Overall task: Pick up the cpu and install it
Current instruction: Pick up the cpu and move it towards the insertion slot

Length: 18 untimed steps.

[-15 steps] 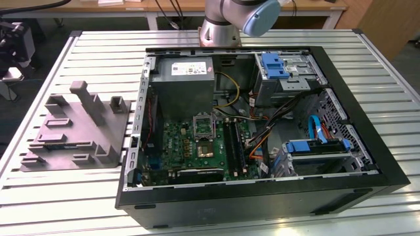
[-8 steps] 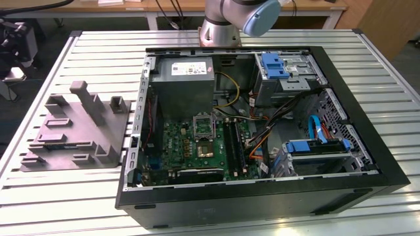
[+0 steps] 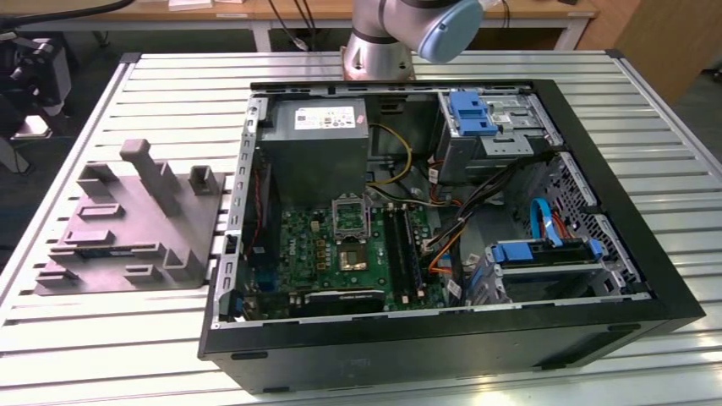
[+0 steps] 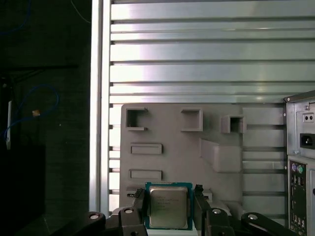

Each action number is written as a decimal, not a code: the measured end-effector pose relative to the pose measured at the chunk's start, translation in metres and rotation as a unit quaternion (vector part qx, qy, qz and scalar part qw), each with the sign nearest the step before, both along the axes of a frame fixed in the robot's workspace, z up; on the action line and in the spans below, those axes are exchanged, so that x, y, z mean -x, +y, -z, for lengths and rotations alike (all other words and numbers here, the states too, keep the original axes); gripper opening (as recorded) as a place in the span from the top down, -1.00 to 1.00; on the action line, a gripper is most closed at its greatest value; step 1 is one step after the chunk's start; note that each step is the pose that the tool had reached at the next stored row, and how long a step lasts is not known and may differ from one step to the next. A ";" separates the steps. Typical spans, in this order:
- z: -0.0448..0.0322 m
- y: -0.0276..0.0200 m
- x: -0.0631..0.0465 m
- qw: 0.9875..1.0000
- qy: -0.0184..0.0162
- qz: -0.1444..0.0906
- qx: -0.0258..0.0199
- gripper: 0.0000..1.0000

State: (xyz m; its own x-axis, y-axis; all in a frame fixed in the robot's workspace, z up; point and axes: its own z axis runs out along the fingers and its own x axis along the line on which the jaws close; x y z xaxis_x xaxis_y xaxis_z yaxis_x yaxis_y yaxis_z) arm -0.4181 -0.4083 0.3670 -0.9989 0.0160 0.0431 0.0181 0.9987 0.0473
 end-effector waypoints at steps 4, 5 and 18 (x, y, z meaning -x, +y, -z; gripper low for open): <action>0.0000 0.0000 -0.004 1.000 0.000 0.000 0.000 0.06; 0.0000 0.0000 -0.005 1.000 0.000 0.000 0.000 0.06; 0.0000 0.0000 -0.019 1.000 0.000 0.000 0.000 0.06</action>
State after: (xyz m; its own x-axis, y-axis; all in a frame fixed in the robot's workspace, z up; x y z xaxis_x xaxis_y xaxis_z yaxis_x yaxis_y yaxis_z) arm -0.3992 -0.4083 0.3670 -0.9989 0.0160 0.0431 0.0180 0.9987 0.0472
